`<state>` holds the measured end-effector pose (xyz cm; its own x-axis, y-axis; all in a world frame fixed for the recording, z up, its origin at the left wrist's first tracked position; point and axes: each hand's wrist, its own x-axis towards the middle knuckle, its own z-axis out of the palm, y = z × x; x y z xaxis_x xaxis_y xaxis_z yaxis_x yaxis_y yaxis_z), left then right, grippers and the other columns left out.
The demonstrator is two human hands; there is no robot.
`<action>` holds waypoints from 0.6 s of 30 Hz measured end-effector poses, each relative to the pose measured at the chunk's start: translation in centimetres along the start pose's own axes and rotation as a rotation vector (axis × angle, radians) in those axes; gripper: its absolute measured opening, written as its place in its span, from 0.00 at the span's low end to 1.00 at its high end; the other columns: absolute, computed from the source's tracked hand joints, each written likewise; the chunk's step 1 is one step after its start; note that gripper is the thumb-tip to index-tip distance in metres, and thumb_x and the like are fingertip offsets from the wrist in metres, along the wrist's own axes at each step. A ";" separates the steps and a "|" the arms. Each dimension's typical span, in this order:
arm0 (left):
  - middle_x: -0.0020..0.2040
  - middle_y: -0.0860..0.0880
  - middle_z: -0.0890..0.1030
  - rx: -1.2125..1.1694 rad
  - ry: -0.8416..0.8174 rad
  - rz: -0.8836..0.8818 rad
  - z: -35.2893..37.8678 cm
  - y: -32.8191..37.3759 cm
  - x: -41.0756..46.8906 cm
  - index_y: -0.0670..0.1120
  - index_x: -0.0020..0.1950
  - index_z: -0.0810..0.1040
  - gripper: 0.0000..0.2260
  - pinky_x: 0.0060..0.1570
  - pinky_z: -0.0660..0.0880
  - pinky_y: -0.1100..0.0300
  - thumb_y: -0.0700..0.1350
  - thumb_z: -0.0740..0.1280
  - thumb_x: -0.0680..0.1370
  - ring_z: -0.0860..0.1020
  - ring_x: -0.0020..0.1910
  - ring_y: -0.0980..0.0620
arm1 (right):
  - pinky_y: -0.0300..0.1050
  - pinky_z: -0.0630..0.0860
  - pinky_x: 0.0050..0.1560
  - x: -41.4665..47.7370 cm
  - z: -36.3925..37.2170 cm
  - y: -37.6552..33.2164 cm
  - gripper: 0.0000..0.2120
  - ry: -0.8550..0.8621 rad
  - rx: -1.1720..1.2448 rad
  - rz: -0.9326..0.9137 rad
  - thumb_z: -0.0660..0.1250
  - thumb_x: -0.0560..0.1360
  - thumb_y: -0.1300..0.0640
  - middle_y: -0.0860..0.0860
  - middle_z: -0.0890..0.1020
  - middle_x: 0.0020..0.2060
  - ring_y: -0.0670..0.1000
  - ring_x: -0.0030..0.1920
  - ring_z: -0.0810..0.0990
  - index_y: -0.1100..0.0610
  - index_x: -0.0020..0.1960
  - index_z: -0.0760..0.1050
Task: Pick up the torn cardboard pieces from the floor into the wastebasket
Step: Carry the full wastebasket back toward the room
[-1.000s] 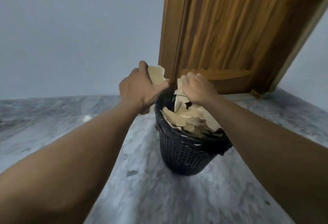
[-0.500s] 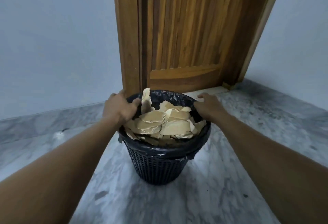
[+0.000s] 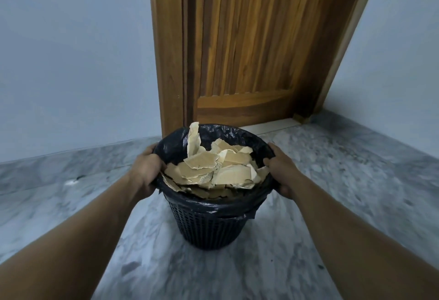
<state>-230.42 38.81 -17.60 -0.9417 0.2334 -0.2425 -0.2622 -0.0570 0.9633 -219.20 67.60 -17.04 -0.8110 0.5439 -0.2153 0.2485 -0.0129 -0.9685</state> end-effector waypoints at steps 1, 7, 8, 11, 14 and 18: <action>0.56 0.37 0.82 -0.005 0.007 -0.006 0.2 0.7 0.0 0.48 0.71 0.74 0.36 0.49 0.79 0.41 0.22 0.52 0.70 0.81 0.49 0.35 | 0.40 0.77 0.30 -0.1 0.0 -0.8 0.25 0.013 0.008 0.002 0.54 0.83 0.67 0.47 0.78 0.54 0.49 0.47 0.79 0.45 0.73 0.68; 0.55 0.40 0.82 -0.043 0.012 -0.056 3.7 8.4 -1.3 0.48 0.67 0.75 0.31 0.38 0.81 0.52 0.24 0.56 0.71 0.82 0.50 0.40 | 0.50 0.81 0.48 -1.6 -3.9 -9.1 0.23 0.102 0.014 0.054 0.55 0.84 0.62 0.51 0.75 0.66 0.55 0.57 0.79 0.44 0.75 0.67; 0.54 0.41 0.82 -0.054 -0.008 -0.071 4.7 10.4 -2.0 0.49 0.65 0.76 0.28 0.37 0.81 0.54 0.25 0.57 0.72 0.82 0.49 0.41 | 0.50 0.81 0.49 -2.1 -5.0 -11.2 0.23 0.118 0.030 0.069 0.56 0.84 0.61 0.50 0.74 0.66 0.55 0.58 0.78 0.44 0.76 0.65; 0.56 0.43 0.85 -0.076 -0.082 -0.117 8.9 17.3 -4.2 0.53 0.66 0.77 0.25 0.42 0.83 0.51 0.30 0.59 0.76 0.84 0.52 0.41 | 0.44 0.79 0.45 -4.2 -9.2 -18.5 0.26 0.203 0.071 0.078 0.56 0.84 0.62 0.44 0.71 0.64 0.51 0.55 0.77 0.42 0.78 0.62; 0.58 0.46 0.84 -0.035 -0.127 -0.148 14.4 26.2 -6.9 0.57 0.69 0.75 0.28 0.51 0.83 0.45 0.30 0.60 0.77 0.83 0.54 0.41 | 0.38 0.77 0.34 -6.6 -14.6 -26.8 0.26 0.282 0.078 0.082 0.57 0.83 0.63 0.43 0.74 0.55 0.43 0.47 0.76 0.40 0.76 0.65; 0.46 0.44 0.83 0.048 -0.114 -0.174 22.7 37.0 -10.1 0.50 0.64 0.77 0.22 0.35 0.80 0.59 0.29 0.60 0.77 0.82 0.37 0.47 | 0.34 0.78 0.32 -10.4 -22.4 -36.4 0.23 0.346 0.065 0.073 0.57 0.84 0.62 0.40 0.77 0.52 0.46 0.51 0.78 0.41 0.73 0.68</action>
<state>-225.83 56.42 23.11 -0.8525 0.3439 -0.3937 -0.4059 0.0389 0.9131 -207.97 81.18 23.26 -0.5622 0.7913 -0.2404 0.2566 -0.1095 -0.9603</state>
